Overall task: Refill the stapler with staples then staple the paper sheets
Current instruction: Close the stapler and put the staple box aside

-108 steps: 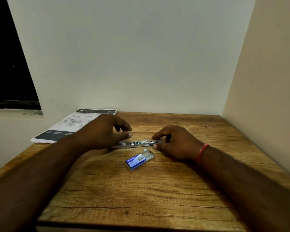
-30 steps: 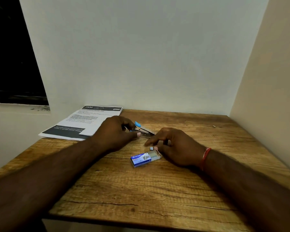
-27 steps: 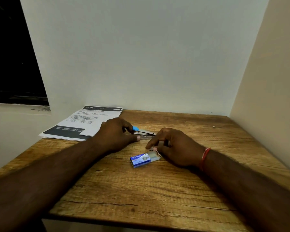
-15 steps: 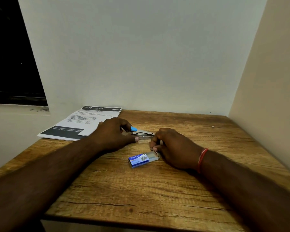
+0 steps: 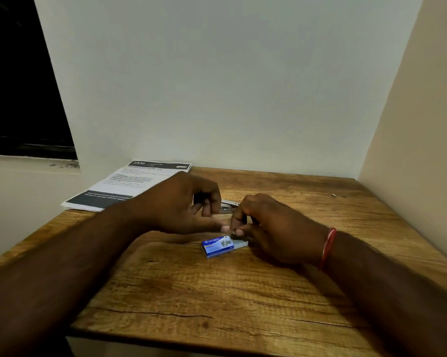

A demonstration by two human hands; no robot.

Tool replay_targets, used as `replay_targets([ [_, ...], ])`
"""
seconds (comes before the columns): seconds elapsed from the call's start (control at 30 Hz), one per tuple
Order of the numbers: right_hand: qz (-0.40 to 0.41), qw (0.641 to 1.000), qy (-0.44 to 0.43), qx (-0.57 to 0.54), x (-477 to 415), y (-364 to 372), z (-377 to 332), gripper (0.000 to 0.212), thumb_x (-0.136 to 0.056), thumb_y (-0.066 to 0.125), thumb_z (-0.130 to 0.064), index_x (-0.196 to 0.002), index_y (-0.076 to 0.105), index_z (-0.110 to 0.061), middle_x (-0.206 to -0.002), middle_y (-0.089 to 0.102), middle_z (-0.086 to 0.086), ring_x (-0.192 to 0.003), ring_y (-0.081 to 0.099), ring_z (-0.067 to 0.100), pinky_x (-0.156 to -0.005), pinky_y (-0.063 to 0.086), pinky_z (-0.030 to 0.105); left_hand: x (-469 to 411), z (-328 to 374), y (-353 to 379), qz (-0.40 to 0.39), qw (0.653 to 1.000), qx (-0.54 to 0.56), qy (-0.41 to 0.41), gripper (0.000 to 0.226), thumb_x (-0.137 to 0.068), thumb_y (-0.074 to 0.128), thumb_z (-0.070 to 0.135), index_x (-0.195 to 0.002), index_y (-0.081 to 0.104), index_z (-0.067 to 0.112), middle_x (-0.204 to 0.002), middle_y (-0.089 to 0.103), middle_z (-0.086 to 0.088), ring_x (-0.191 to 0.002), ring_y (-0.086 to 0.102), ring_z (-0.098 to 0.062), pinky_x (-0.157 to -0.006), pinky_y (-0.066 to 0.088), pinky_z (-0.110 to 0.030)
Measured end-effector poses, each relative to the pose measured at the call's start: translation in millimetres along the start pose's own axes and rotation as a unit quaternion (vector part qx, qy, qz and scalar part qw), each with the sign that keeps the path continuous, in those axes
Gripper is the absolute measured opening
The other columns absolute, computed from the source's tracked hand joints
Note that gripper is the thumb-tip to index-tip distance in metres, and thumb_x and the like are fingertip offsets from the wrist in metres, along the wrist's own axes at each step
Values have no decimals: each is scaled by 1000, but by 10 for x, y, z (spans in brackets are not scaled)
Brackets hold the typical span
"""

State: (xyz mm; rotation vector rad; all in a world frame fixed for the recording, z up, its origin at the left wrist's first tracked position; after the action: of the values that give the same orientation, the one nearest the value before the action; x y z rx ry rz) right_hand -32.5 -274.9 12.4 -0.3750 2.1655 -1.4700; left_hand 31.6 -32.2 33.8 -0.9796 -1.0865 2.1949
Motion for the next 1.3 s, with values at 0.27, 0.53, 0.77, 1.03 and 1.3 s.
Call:
replay_targets([
  [0.27,13,999,-9,36,-12,21,-20,4,-105,74,-36,-109,73,-36,-100,53,-25,-101,42,-21,-76,34,5,58,105,39,-103,994,-23,-21,50,-71,98,74,-89,76,33,-80,79,11,-61,67,-3,-52,51,-25],
  [0.53,63,998,25,-16,0,-126,104,9,-105,74,-34,-108,82,-32,-104,72,-18,-95,62,-3,-79,49,22,101,143,19,-148,987,-18,-59,53,-67,100,73,-94,76,35,-85,82,15,-65,71,-1,-59,57,-23],
  [0.77,13,982,122,-145,-4,-132,220,9,-102,80,-27,-95,85,-27,-87,85,-6,-80,80,12,-76,63,30,93,146,15,-153,986,-17,-69,49,-69,103,65,-93,77,31,-82,82,10,-67,76,-11,-60,58,-25],
  [1.03,-7,965,142,-219,-17,-81,180,10,-91,92,-23,-100,89,-26,-88,86,-2,-75,74,1,-70,57,17,64,161,39,-160,983,-20,-90,43,-74,103,57,-93,79,27,-79,82,10,-60,70,1,-57,55,-18],
  [1.3,-10,940,183,-289,-21,-12,155,17,-89,93,-10,-102,84,-17,-79,84,10,-56,73,14,-57,58,26,52,149,90,-135,988,7,-75,37,-75,104,52,-92,81,28,-78,82,10,-59,70,3,-57,54,-14],
])
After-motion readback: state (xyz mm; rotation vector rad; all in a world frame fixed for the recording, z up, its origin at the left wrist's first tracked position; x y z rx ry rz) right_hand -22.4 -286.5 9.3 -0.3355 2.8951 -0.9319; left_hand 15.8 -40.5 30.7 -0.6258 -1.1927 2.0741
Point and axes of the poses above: each hand's wrist, its own x-axis away from the middle knuckle, its own y-axis out of the palm, z = x × y, the point moved 2 cm from there along -x, towards the middle knuckle
